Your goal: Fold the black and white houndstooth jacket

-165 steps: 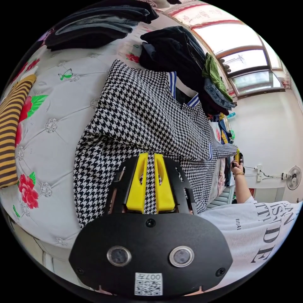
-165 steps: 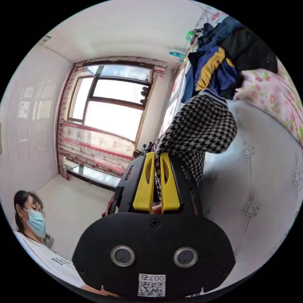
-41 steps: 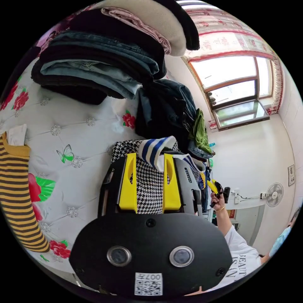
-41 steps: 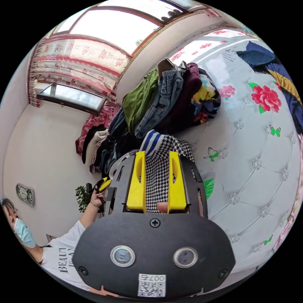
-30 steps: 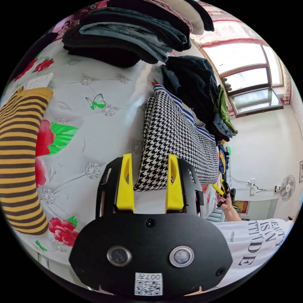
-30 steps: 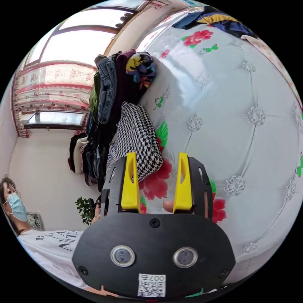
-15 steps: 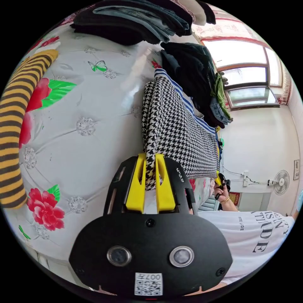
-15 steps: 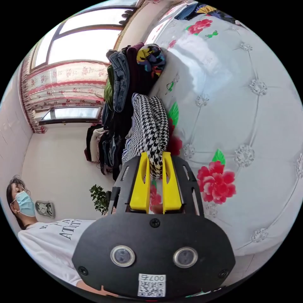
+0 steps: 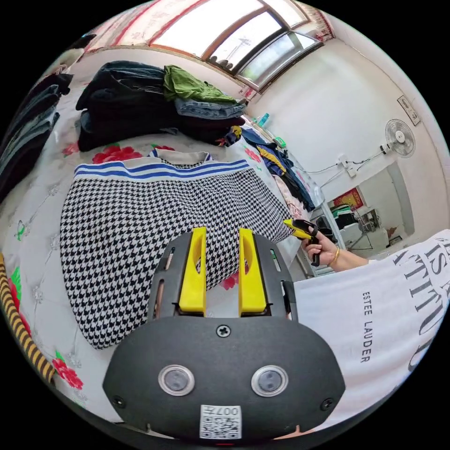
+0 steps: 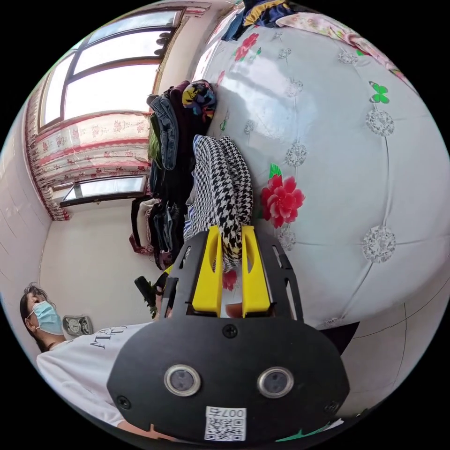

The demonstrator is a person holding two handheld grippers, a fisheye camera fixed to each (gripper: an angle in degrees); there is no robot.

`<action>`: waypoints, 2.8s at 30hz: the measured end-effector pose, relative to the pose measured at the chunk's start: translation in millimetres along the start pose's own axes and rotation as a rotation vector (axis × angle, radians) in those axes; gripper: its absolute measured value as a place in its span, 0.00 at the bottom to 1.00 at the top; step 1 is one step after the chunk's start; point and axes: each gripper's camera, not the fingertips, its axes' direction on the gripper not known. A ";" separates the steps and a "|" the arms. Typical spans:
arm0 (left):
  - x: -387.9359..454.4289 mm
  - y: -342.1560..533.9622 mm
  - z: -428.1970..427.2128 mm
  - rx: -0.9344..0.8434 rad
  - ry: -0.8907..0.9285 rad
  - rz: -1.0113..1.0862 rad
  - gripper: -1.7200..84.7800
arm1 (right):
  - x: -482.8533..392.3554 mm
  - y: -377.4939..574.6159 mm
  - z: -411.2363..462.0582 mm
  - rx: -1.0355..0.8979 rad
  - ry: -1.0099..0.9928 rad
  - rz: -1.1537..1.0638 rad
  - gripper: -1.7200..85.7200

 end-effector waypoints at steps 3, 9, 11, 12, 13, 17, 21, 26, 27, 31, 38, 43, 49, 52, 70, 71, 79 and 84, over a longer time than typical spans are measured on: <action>-9.3 -4.2 78.9 -0.200 -0.124 -0.034 0.12 | -22.3 11.6 0.1 0.005 -0.073 -0.063 0.08; -9.9 -13.2 69.6 -0.239 -0.148 0.045 0.10 | -170.6 40.0 56.2 -0.136 -0.021 -0.523 0.08; -18.9 -4.8 51.0 -0.190 -0.115 0.007 0.09 | -224.0 60.9 93.5 -0.216 0.013 -0.705 0.08; -22.4 5.7 32.6 -0.148 -0.111 -0.009 0.09 | -257.4 80.0 122.4 -0.287 0.029 -0.834 0.08; -24.5 20.4 11.8 -0.112 -0.126 -0.009 0.08 | -287.0 102.9 152.6 -0.364 0.035 -0.961 0.08; -52.2 85.4 -45.9 -0.071 -0.111 -0.110 0.11 | -332.1 175.5 259.3 -0.619 0.035 -1.194 0.08; -119.3 186.2 -88.8 0.021 0.044 -0.414 0.14 | -281.5 233.6 414.2 -0.894 0.132 -1.148 0.08; -163.4 255.1 -134.9 0.265 0.148 -0.658 0.16 | -222.8 246.9 496.9 -1.080 0.188 -0.962 0.09; -169.2 262.2 -142.0 0.321 0.155 -0.683 0.17 | -230.1 242.6 492.8 -1.088 0.154 -0.939 0.10; -192.3 259.6 -137.9 0.391 0.244 -0.734 0.22 | -255.6 179.4 439.0 -0.896 0.015 -0.868 0.14; -225.1 232.2 -123.9 0.441 0.340 -0.794 0.29 | -179.4 14.4 332.7 -0.347 0.268 -0.447 0.18; -247.6 208.8 -120.0 0.317 0.326 -0.804 0.28 | -120.7 -26.3 336.6 -0.327 0.202 -0.244 0.17; -264.8 199.0 -117.0 0.313 0.355 -0.774 0.18 | -104.2 -25.2 371.5 -0.444 -0.055 -0.144 0.14; -255.9 186.6 -128.7 0.354 0.333 -0.716 0.14 | -116.0 -23.1 348.5 -0.401 -0.217 -0.127 0.12; -152.0 -294.9 -150.1 0.552 0.237 -0.025 0.11 | -384.8 -131.9 152.3 0.379 -0.418 -0.617 0.10; -153.4 -304.4 -139.4 0.538 0.182 -0.051 0.11 | -382.8 -138.3 156.8 0.393 -0.351 -0.606 0.10; -152.9 -211.9 89.2 0.131 -0.109 -0.106 0.11 | -199.0 -122.1 216.6 0.251 0.216 -0.441 0.11; -108.4 -124.3 172.6 -0.151 -0.347 -0.011 0.12 | -125.7 -76.6 188.7 0.193 0.550 -0.426 0.11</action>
